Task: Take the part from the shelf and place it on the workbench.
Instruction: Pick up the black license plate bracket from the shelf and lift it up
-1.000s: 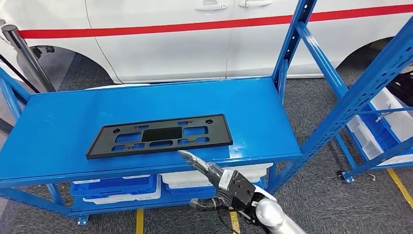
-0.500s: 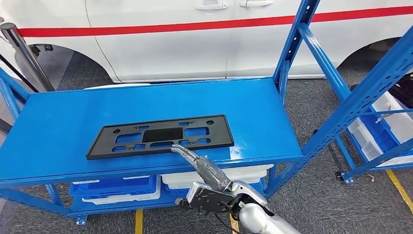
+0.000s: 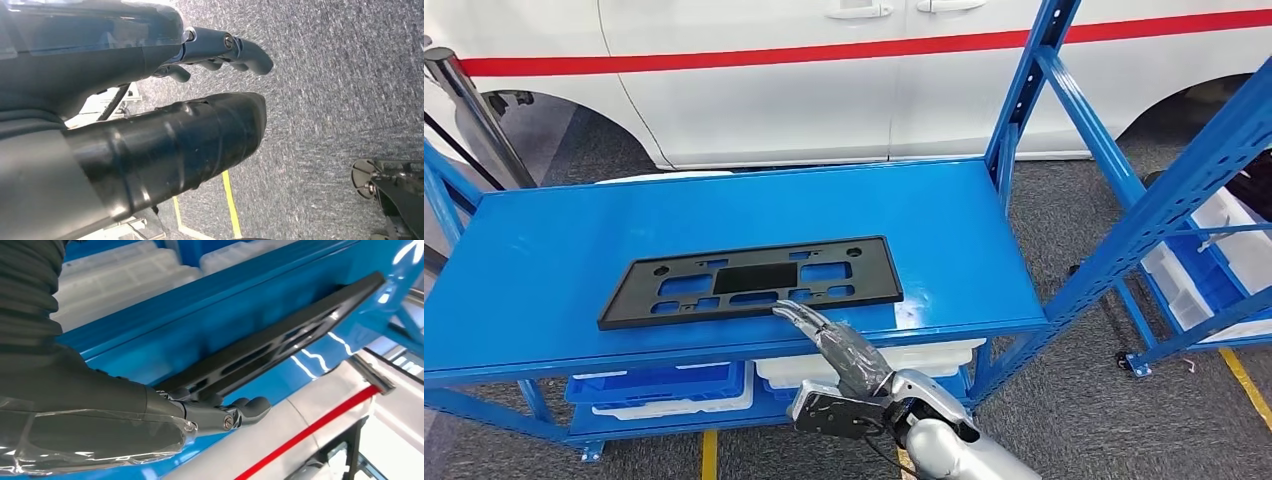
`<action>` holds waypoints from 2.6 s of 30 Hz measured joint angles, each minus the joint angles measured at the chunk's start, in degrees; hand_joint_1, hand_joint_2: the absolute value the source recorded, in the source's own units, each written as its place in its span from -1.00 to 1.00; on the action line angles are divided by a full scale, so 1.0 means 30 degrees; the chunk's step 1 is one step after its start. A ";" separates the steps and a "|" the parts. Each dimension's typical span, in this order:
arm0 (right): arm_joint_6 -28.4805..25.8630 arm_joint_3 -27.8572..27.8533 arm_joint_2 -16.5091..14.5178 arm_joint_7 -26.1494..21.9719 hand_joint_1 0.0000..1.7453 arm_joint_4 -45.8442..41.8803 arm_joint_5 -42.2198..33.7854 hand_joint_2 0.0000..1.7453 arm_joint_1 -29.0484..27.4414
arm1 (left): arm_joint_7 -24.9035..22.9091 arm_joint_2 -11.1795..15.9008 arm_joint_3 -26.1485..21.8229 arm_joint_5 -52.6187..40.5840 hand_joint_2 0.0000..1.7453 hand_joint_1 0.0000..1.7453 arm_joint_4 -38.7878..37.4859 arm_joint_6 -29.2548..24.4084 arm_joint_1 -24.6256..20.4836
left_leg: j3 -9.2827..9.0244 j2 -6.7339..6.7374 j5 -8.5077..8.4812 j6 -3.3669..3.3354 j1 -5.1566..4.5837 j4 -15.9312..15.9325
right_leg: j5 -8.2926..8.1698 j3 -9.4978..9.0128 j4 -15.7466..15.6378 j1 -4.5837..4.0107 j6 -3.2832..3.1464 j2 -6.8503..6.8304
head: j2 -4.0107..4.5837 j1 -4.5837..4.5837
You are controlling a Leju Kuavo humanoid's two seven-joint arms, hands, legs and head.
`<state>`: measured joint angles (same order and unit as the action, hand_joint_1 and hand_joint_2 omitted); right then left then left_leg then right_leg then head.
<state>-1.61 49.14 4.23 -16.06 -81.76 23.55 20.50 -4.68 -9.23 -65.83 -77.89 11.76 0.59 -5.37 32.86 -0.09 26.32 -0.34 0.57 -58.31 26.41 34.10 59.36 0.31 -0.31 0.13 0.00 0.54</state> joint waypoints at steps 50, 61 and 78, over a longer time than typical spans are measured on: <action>-0.9598 0.1193 -0.0286 0.6579 -1.00 0.2943 1.7113 1.00 0.0259 | -0.0333 0.0073 0.0051 -0.0084 -1.00 -1.00 -0.0007 0.0229 0.0036 | -0.0194 0.0024 -0.0218 -0.0496 0.0075 0.0351 | 0.1331 0.0770 0.2026 0.0040 0.0349 -0.0001 | 0.0000 0.0002; -0.8711 0.1042 -0.0182 0.6539 -1.00 0.3255 1.6709 1.00 0.0378 | -0.0153 0.0018 0.0044 0.0047 -1.00 -1.00 -0.0007 0.0096 0.0033 | -0.0098 -0.0007 -0.0008 0.0004 -0.0037 0.0056 | -0.0032 0.0016 0.0014 0.0034 0.0018 0.0006 | 0.0000 -0.0007; -0.7505 0.1009 -0.0171 0.7302 -1.00 0.4005 1.7157 1.00 0.0793 | -0.0198 0.0042 0.0033 0.0222 -1.00 -1.00 -0.0011 -0.0026 0.0062 | -0.0148 -0.0011 -0.0154 -0.0289 -0.0037 0.0256 | 0.0006 0.0013 0.0026 -0.0050 0.0064 -0.0015 | 0.0000 -0.0007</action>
<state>-24.12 52.17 3.72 5.85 -69.74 75.02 22.88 -5.27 -9.11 -65.73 -77.22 11.73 0.51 -5.19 32.41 -0.13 25.86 -1.21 0.46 -57.55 26.42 34.14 59.44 0.16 -0.12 0.08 0.00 0.52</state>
